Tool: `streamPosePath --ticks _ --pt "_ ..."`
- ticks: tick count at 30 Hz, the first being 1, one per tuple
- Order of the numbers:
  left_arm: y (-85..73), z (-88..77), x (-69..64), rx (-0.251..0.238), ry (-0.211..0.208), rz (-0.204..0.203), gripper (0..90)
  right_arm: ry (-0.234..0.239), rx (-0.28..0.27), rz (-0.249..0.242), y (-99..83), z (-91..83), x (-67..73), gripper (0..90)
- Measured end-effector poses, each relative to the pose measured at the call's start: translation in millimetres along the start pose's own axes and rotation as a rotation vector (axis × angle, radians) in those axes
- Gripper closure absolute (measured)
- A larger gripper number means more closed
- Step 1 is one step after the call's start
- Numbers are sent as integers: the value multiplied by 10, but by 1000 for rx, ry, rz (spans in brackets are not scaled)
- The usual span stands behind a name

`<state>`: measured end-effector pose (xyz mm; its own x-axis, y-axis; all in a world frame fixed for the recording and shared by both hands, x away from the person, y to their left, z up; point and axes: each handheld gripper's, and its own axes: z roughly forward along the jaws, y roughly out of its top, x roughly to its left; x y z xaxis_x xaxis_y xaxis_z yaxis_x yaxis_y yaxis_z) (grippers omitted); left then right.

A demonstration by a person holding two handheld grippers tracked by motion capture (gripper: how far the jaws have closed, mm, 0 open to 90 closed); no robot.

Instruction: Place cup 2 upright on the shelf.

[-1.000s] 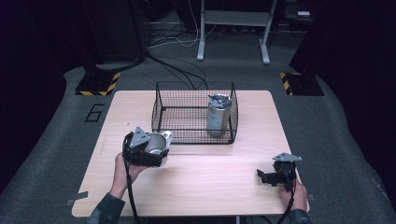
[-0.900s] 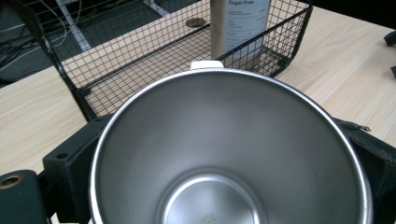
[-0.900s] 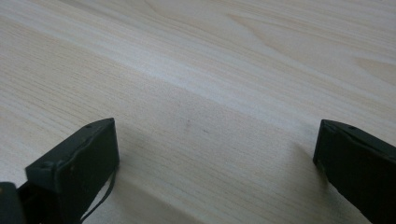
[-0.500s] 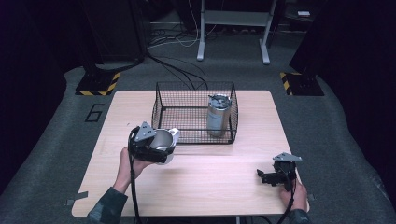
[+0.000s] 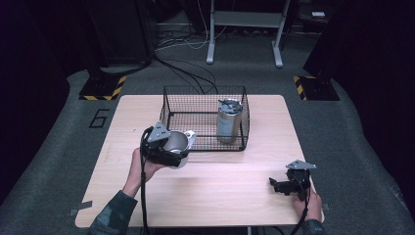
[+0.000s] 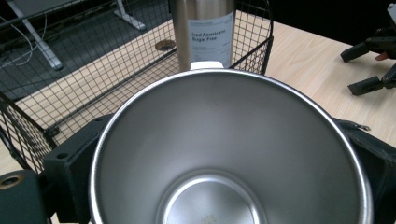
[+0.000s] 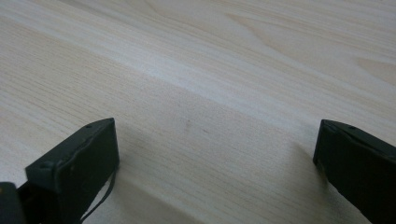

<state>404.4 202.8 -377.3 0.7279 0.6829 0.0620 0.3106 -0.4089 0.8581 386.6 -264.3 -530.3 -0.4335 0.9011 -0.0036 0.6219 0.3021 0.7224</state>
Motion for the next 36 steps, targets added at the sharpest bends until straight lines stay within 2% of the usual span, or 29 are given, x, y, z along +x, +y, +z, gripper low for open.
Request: streamPosePath --ticks 9,13,32,36 --pt "156 2 11 -15 -17 21 58 0 0 0 0 0 0 0" --pt "208 31 20 -33 -12 16 58 0 0 0 0 0 0 0" --pt "453 140 163 -52 -6 13 58 -1 2 -1 0 0 0 0" --pt "485 176 206 -53 -5 1 58 -2 0 -1 -1 2 0 0"
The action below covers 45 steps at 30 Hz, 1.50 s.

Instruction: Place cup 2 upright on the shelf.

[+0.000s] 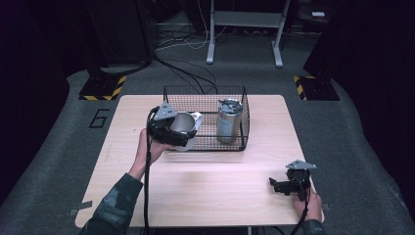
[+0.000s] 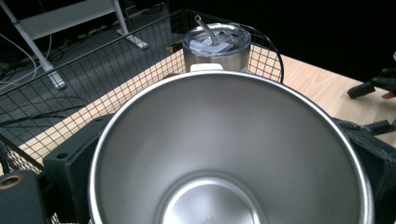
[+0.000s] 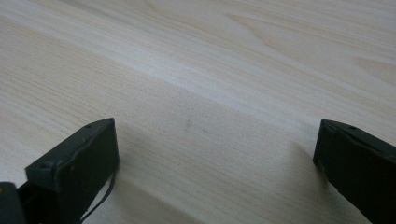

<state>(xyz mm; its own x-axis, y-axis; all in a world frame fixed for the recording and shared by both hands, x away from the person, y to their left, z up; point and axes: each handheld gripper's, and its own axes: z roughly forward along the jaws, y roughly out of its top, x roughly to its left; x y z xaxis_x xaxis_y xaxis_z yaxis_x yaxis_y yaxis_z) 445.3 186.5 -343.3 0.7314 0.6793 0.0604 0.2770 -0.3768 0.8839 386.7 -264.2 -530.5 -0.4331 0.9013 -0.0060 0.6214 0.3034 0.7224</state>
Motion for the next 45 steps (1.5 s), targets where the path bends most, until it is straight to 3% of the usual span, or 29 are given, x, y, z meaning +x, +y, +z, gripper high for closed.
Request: streamPosePath --ticks 45 --pt "375 527 416 8 42 -44 58 2 2 1 1 -3 -1 0"
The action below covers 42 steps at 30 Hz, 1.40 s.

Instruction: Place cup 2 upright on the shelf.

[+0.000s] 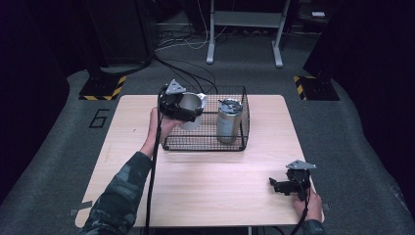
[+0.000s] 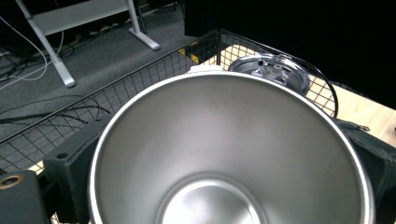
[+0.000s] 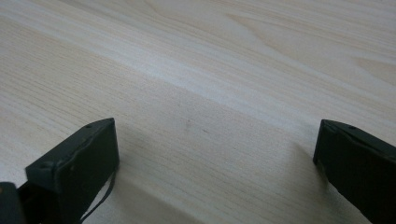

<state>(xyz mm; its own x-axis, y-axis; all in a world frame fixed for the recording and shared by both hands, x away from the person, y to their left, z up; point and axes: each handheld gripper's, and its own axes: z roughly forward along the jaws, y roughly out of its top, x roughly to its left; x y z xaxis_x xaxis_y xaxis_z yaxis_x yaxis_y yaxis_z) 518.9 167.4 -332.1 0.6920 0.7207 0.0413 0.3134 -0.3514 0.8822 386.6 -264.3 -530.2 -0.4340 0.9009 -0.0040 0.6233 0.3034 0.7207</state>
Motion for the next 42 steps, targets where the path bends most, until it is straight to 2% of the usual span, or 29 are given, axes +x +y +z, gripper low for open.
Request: streamPosePath --ticks 21,24,27,30,38,42 --pt "-8 349 109 66 4 -16 58 0 0 4 1 0 3 0" --pt "15 391 116 74 7 -3 58 0 0 4 2 0 4 0" --pt "38 417 128 70 4 -13 58 -1 0 4 1 0 3 0" --pt "55 454 125 73 8 4 58 0 -1 4 2 0 3 0" --pt "6 576 166 102 -4 -3 57 -1 -1 4 2 0 3 0" --pt "-34 635 206 112 -7 -20 57 -1 -1 4 2 0 3 0"
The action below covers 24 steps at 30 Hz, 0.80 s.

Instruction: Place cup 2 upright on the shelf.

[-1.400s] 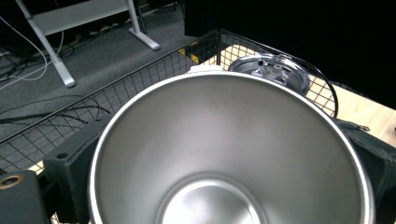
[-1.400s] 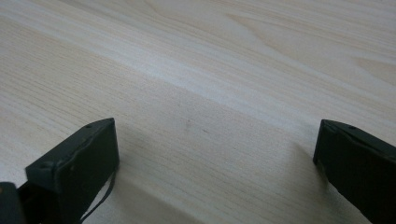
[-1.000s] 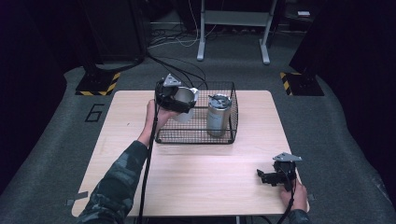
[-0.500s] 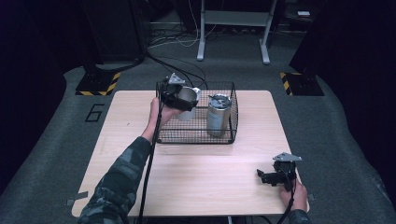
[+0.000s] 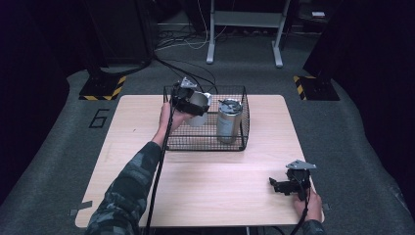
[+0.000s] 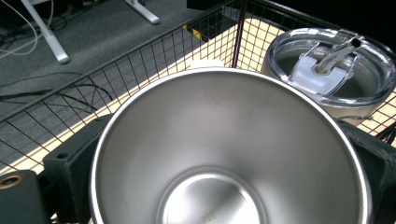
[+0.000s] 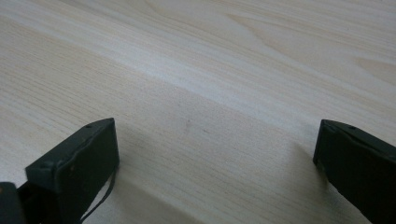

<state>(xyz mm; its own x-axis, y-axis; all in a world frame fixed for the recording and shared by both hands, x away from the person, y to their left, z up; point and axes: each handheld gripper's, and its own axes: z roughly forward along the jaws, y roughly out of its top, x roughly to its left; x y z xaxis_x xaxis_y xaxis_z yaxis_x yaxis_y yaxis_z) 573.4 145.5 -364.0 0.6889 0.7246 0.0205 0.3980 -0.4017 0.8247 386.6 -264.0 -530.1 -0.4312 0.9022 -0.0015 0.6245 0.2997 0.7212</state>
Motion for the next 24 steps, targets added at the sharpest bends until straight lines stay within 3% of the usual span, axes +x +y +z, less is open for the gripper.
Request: streamPosePath --ticks 24 --pt "-222 377 92 126 -10 -7 57 0 0 0 0 0 0 0"
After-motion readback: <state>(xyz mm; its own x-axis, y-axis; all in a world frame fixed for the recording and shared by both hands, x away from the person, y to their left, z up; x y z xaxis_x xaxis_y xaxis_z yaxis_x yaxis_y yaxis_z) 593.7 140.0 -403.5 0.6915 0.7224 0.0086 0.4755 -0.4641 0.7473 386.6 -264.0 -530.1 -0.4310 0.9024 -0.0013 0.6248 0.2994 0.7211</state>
